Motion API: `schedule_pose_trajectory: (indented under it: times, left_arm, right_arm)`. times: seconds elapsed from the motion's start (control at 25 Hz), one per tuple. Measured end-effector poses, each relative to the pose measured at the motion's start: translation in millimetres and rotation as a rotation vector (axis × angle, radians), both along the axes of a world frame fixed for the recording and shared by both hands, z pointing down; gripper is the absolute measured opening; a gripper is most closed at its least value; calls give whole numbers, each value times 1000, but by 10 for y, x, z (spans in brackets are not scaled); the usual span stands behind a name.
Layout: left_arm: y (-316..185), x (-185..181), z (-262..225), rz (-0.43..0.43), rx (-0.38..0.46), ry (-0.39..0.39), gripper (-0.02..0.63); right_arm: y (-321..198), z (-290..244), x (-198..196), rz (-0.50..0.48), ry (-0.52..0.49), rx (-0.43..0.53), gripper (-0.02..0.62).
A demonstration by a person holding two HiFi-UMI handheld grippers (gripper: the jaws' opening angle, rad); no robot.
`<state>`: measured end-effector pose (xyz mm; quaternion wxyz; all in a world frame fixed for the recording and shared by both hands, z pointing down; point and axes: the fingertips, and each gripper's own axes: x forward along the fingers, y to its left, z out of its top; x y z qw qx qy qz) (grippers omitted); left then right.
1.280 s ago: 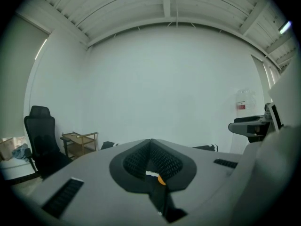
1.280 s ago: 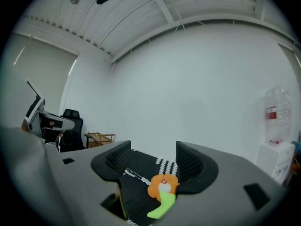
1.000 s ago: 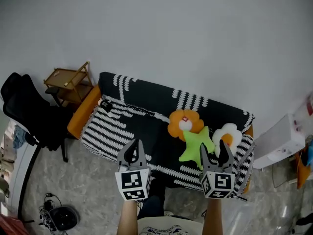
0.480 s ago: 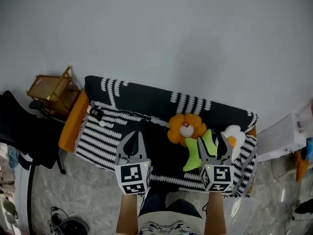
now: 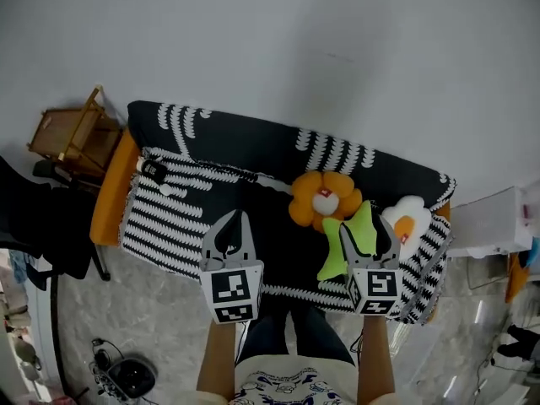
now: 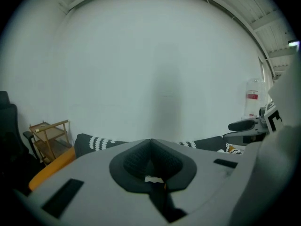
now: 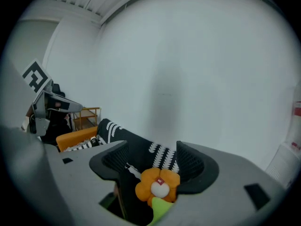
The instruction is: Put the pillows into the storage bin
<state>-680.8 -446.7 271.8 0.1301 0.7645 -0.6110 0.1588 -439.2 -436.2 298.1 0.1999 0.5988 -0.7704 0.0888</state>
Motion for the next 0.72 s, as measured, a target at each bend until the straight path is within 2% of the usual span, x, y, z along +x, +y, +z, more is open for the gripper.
schedule_pose_trajectory:
  times: [0.48, 0.72]
  left_arm:
    - [-427, 450, 1189, -8, -182, -30, 14]
    - [-541, 700, 1837, -2, -259, -57, 14]
  right_arm:
    - [-514, 1581, 272, -175, 99, -273, 333]
    - [-687, 2498, 417, -247, 108, -404, 325]
